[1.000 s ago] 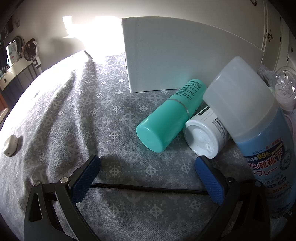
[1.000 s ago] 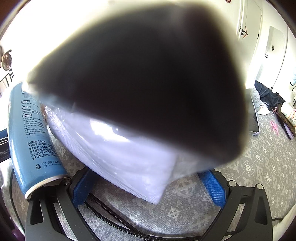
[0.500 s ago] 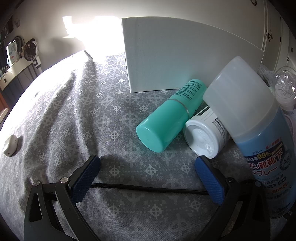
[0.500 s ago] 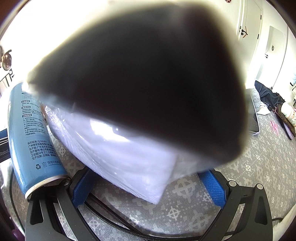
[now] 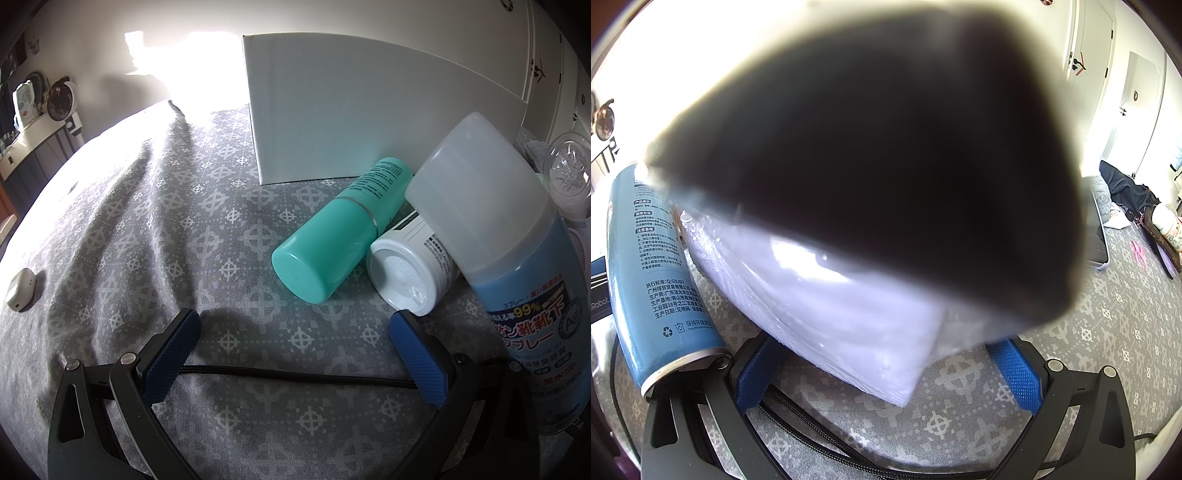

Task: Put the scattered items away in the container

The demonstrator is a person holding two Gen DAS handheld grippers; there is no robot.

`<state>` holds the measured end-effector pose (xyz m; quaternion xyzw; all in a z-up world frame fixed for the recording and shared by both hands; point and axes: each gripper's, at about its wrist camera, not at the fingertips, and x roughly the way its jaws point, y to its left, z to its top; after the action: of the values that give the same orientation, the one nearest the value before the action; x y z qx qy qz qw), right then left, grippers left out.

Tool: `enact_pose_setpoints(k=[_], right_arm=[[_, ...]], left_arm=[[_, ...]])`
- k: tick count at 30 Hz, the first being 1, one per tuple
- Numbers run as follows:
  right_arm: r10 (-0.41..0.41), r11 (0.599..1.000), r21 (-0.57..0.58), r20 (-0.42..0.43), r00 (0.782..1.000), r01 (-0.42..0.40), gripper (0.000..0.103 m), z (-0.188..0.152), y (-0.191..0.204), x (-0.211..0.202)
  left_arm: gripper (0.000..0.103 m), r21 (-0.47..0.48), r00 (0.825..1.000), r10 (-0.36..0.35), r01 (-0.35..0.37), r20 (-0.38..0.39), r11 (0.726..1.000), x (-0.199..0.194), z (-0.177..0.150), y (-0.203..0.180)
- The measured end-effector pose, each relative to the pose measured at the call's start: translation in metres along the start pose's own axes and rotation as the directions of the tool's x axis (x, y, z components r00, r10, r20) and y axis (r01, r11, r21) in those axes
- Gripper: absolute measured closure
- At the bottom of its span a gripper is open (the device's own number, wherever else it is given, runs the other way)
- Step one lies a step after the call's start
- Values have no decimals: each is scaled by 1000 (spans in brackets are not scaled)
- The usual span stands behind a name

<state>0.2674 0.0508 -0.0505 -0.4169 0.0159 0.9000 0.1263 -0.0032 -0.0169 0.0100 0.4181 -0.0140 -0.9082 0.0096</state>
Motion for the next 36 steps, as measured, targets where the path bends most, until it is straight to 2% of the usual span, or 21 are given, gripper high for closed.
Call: enact_pose_setpoints(k=[4, 17, 36], right_arm=[[0, 1000, 0, 0, 1000, 0, 0, 1, -1, 1], [0, 1000, 0, 0, 1000, 0, 0, -9, 7, 43], [0, 1000, 0, 0, 1000, 0, 0, -11, 10, 53]], left_arm=[[0, 0, 1000, 0, 0, 0, 1000, 0, 0, 0], [0, 0, 1000, 0, 0, 0, 1000, -1, 0, 0], [0, -1, 1000, 0, 0, -1, 1000, -1, 0, -1]])
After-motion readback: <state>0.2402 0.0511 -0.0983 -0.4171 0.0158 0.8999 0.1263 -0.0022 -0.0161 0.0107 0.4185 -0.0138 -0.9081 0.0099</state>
